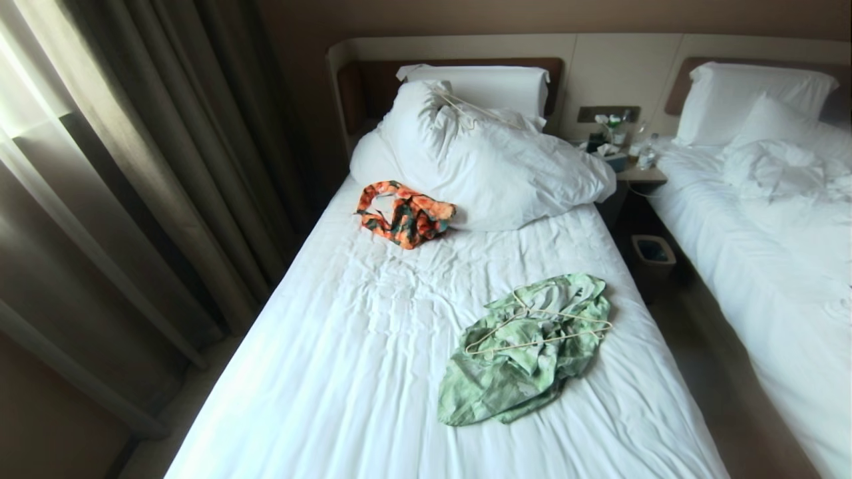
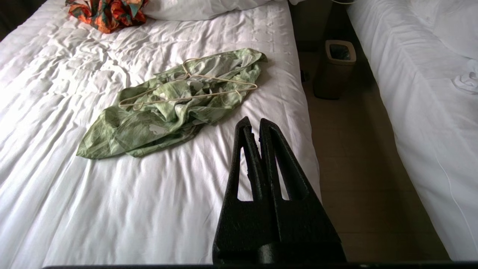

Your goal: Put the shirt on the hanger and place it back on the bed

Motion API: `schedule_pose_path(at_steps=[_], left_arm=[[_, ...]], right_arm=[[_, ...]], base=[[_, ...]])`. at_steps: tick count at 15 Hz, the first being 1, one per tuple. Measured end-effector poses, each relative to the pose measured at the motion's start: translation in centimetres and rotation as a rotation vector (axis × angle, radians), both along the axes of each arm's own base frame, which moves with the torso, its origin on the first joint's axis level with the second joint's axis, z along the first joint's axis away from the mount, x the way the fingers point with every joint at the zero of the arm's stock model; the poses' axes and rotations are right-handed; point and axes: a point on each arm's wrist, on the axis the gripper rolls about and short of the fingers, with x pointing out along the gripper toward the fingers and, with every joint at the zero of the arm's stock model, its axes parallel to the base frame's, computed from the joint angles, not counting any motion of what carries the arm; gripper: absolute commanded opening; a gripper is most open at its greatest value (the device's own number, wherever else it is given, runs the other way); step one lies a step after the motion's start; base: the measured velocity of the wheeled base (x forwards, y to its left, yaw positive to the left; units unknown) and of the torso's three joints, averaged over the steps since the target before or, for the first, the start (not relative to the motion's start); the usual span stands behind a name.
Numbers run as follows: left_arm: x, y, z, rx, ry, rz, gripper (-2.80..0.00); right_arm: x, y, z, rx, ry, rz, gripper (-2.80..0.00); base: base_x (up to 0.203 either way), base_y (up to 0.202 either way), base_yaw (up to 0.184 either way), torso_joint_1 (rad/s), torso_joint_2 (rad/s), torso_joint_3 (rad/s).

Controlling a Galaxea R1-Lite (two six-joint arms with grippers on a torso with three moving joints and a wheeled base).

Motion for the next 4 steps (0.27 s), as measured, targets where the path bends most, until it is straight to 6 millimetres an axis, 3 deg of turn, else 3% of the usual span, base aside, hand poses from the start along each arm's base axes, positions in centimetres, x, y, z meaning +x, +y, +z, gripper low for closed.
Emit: schedule_pose_path(at_steps=[4], left_arm=[[0.0, 0.0, 0.0, 0.0, 0.0, 0.0, -2.8]], right_arm=[[0.0, 0.0, 0.0, 0.001, 0.0, 0.0, -2.8]], base=[[0.0, 0.0, 0.0, 0.0, 0.0, 0.0]])
